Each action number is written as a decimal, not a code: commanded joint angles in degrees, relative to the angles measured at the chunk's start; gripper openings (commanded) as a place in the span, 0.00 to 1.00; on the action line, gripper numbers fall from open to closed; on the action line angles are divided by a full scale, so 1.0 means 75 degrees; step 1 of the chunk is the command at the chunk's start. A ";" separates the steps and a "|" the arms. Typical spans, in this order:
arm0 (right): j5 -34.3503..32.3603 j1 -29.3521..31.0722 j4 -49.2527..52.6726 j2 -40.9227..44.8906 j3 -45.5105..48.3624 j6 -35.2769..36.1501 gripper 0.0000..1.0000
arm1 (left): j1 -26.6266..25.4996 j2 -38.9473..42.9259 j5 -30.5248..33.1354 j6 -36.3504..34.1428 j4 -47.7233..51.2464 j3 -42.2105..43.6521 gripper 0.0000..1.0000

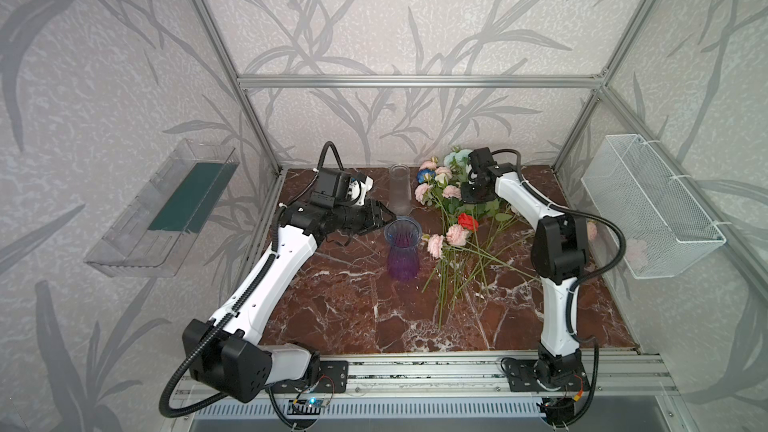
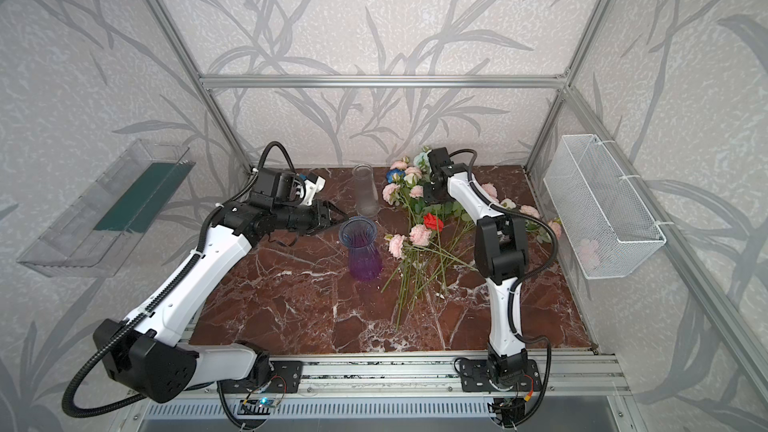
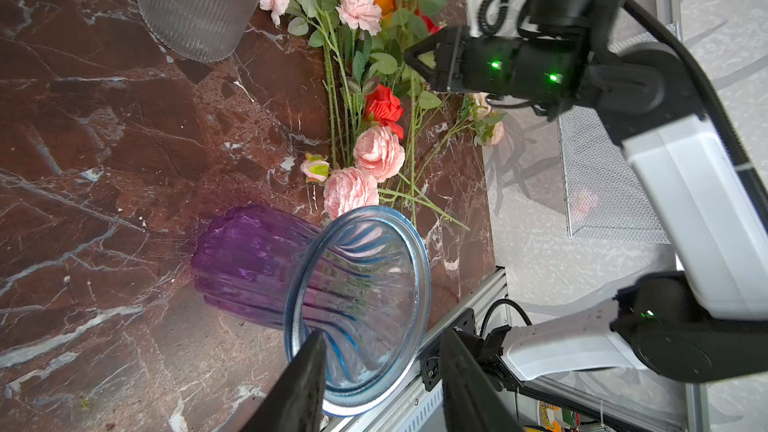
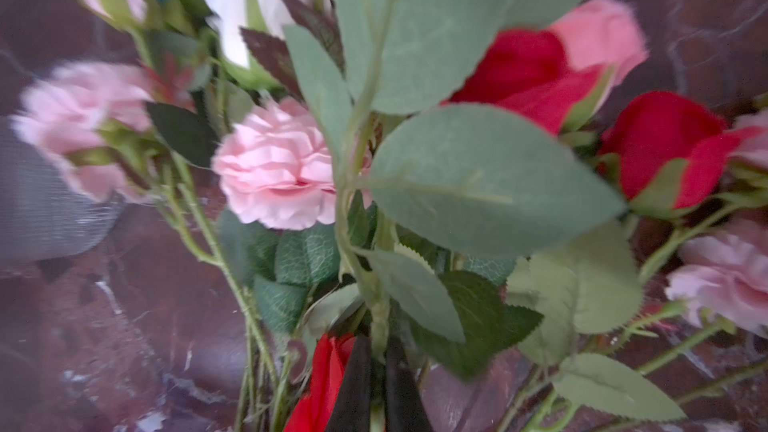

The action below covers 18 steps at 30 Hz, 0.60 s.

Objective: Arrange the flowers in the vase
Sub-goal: 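Raise the light-blue rose high out of the pile with the right gripper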

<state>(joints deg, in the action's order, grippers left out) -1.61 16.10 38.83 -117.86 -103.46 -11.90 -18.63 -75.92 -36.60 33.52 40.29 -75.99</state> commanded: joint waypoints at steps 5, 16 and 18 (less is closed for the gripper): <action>-0.1037 0.0217 -0.2985 0.2575 0.1616 -0.0096 0.00 | 0.0012 0.0246 -0.0122 -0.0003 -0.0332 -0.0058 0.46; -0.2034 0.0610 -0.5341 0.4009 0.2168 0.1104 0.00 | -0.0231 0.0987 -0.0096 -0.0449 -0.2995 0.0756 0.46; -0.2109 0.0738 -0.5489 0.4128 0.2003 0.1466 0.00 | -0.0278 0.0992 -0.0106 -0.0531 -0.3409 0.0764 0.47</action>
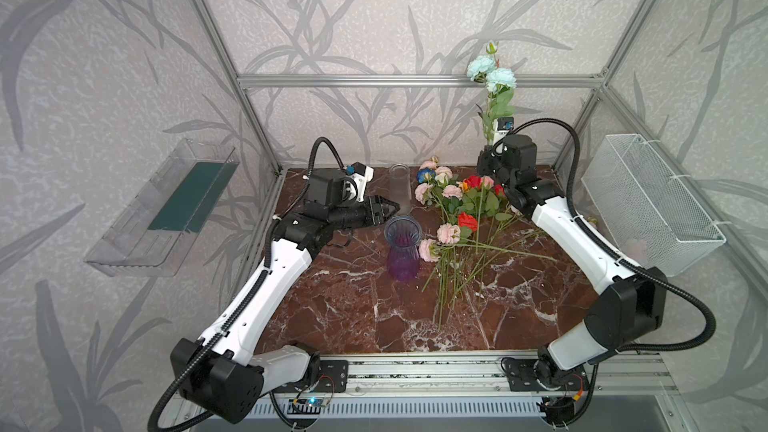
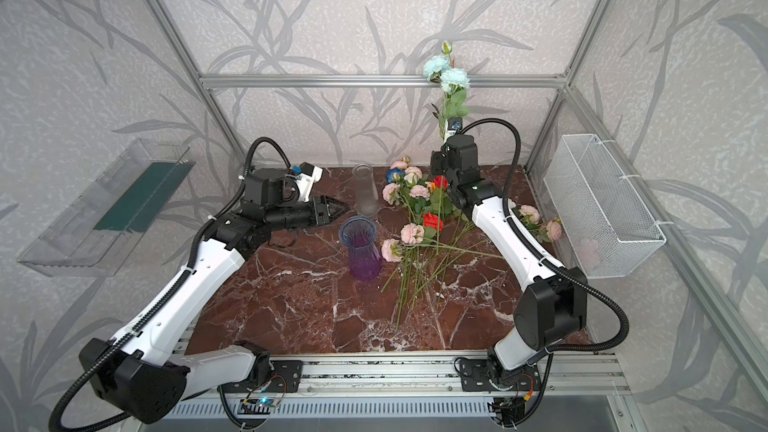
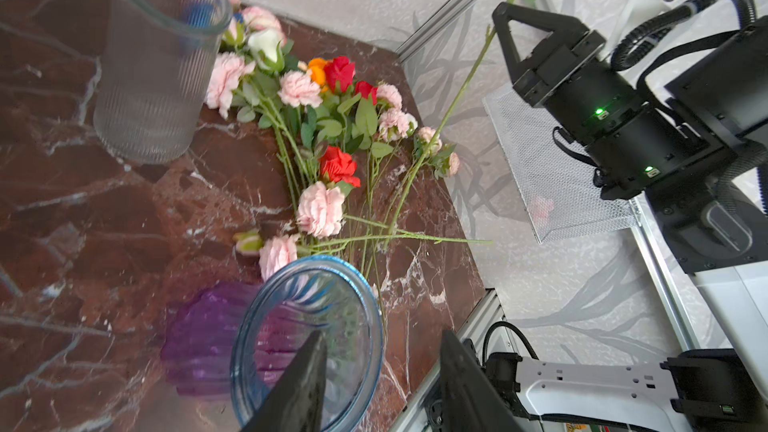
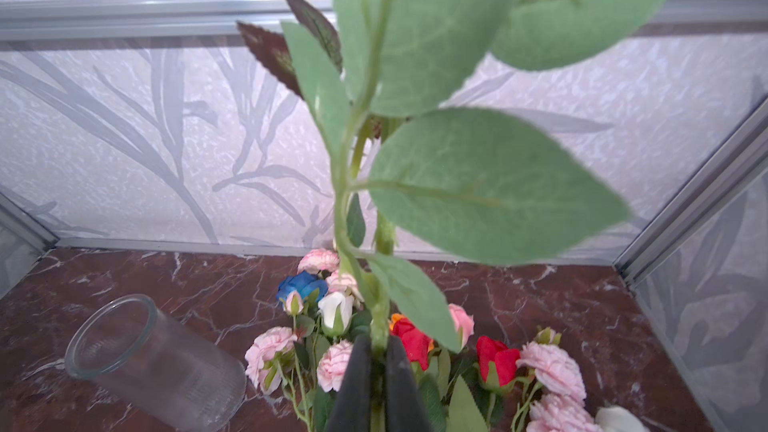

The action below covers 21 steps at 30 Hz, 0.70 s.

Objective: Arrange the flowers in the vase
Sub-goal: 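Raise the light-blue rose high out of the pile with the right gripper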

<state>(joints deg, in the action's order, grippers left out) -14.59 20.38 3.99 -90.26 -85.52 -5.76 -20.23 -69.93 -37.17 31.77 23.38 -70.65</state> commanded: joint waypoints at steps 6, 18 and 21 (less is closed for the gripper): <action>-0.0600 0.0470 -0.1145 0.0924 -0.0765 0.1463 0.00 | -0.0339 0.0134 -0.0098 -0.0468 -0.2248 0.0018 0.47; -0.0022 0.0470 -0.0957 0.1658 -0.1104 0.0964 0.00 | -0.1011 -0.0381 0.0022 -0.0810 -0.2691 -0.0239 0.48; -0.0010 0.0470 -0.0862 0.1436 -0.1545 0.1027 0.00 | -0.1252 -0.0504 0.0143 -0.1005 -0.2709 -0.0456 0.49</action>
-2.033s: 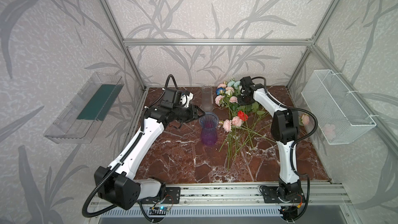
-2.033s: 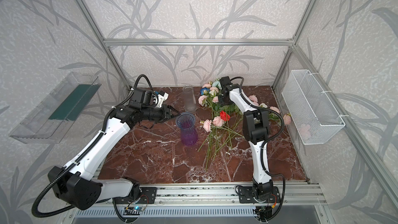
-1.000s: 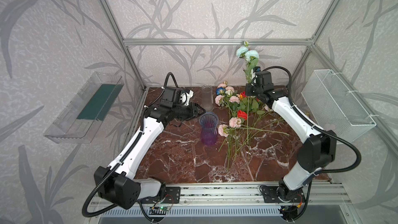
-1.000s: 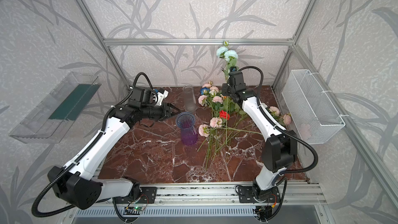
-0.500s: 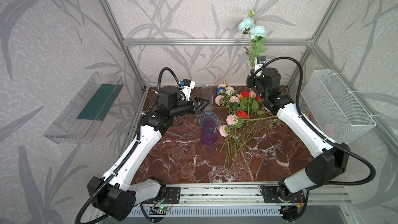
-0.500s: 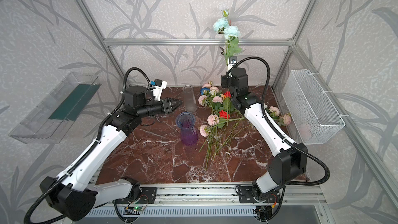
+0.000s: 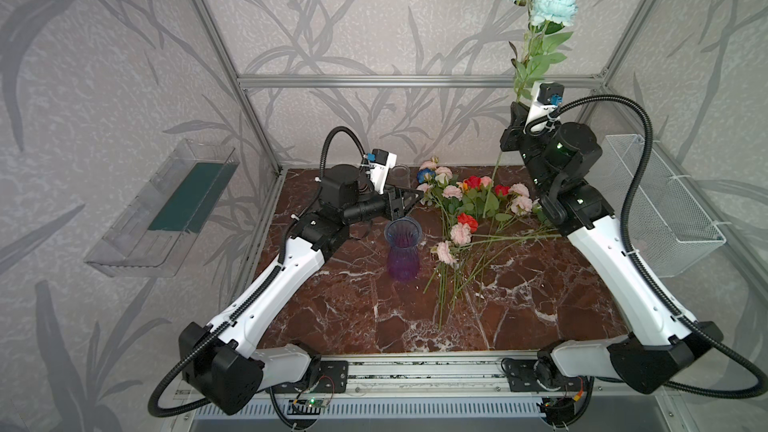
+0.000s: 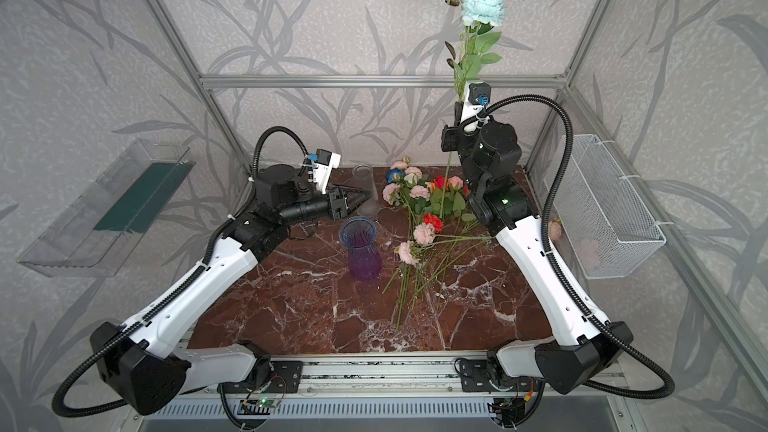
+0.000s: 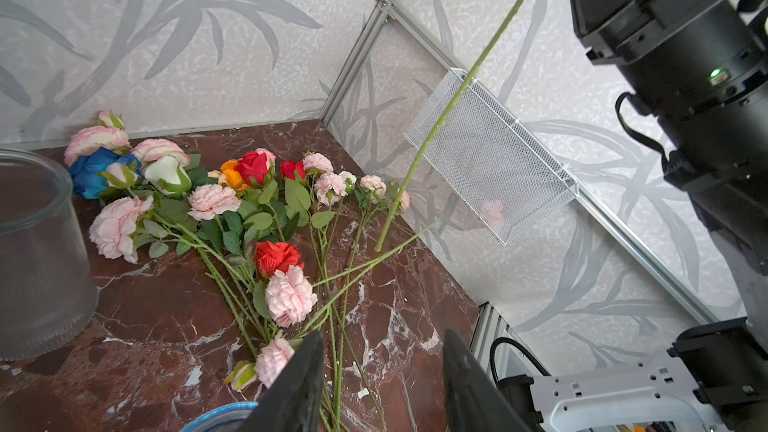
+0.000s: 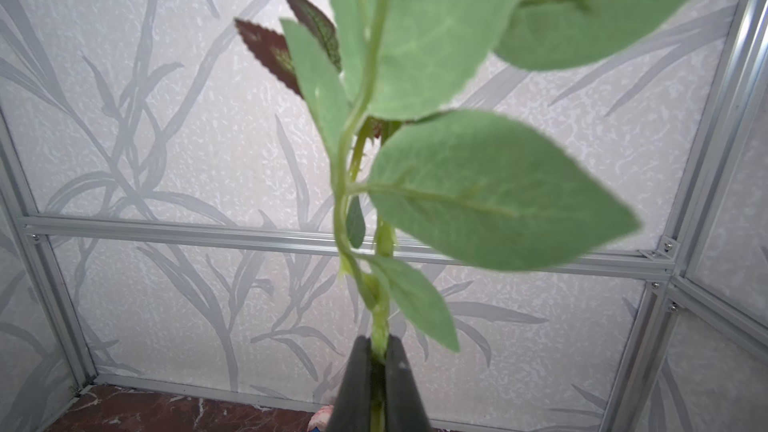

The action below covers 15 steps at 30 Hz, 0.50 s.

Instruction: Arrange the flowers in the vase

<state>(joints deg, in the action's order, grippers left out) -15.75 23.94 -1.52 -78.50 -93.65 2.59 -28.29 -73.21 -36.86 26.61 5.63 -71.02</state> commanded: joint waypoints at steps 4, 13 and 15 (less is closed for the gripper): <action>0.0736 0.0167 0.0394 -0.0245 -0.0731 -0.0614 0.00 | -0.0398 -0.0364 0.0046 -0.0448 -0.0717 -0.0745 0.53; 0.1593 0.1196 0.0752 0.0547 -0.0336 -0.1310 0.00 | -0.0846 -0.0967 -0.0150 -0.1147 -0.1547 -0.1632 0.69; 0.1747 0.1313 0.0943 0.0610 -0.0472 -0.1455 0.00 | -0.0920 -0.1104 -0.0138 -0.1278 -0.1544 -0.1809 0.70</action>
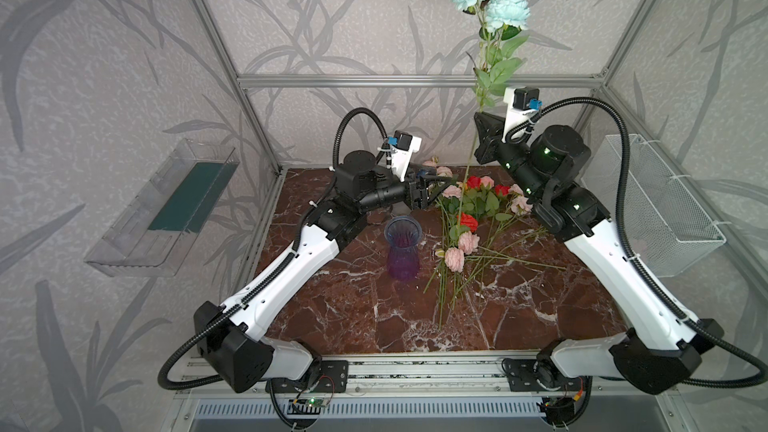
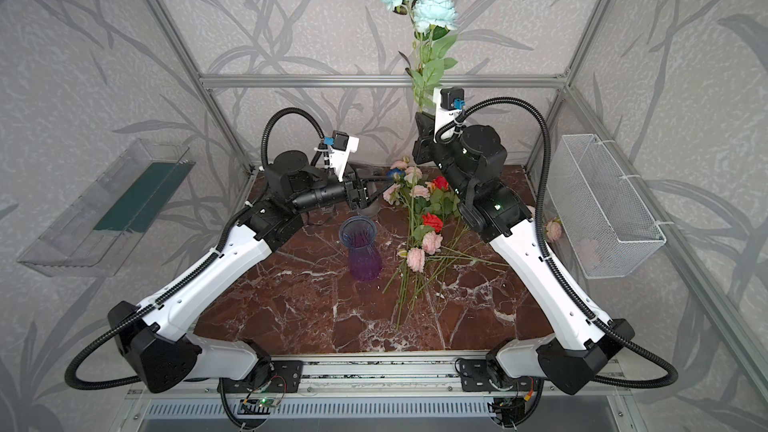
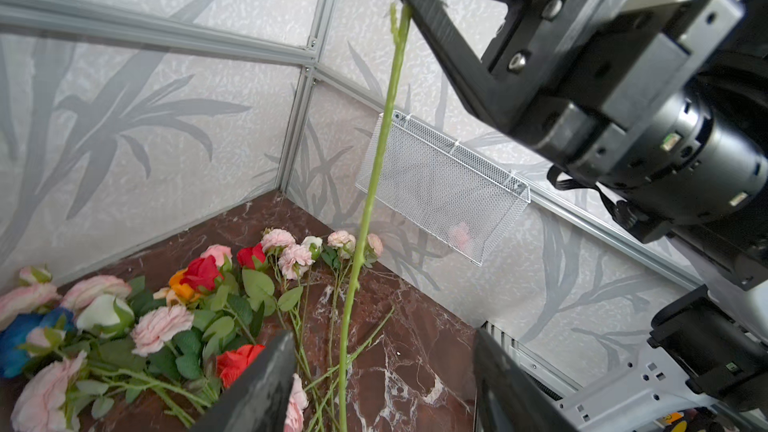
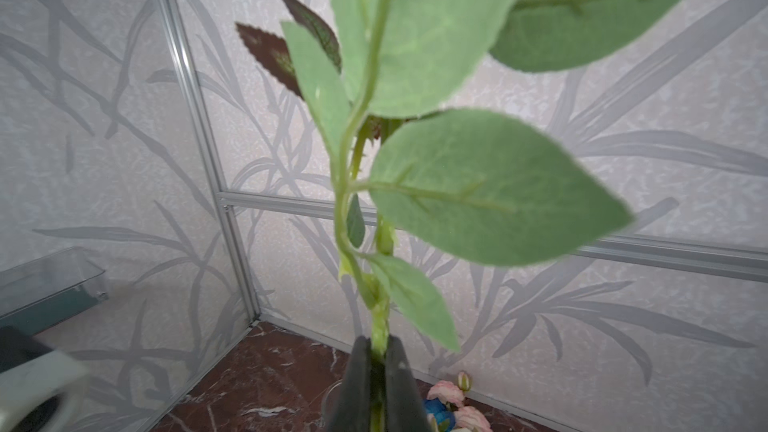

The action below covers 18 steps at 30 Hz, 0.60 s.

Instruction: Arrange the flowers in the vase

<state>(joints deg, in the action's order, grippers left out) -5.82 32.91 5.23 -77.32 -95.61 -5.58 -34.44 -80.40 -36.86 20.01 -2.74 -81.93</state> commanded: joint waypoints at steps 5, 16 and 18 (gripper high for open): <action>0.0804 0.0380 0.0518 0.0457 -0.0512 -0.0622 0.00 | -0.0242 -0.0378 -0.0077 -0.0437 -0.0675 -0.0505 0.71; 0.1622 0.0455 0.1133 0.0222 -0.0823 -0.1458 0.00 | -0.0380 -0.0654 -0.0445 0.0103 -0.1406 -0.0660 0.30; 0.1780 0.0453 0.1031 0.0219 -0.0722 -0.1699 0.00 | -0.0405 -0.0692 -0.0407 0.0167 -0.1505 -0.0677 0.16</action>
<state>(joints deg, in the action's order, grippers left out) 4.19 35.90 12.75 -75.79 -99.63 -14.96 -37.12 -85.36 -39.16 20.73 -10.04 -84.60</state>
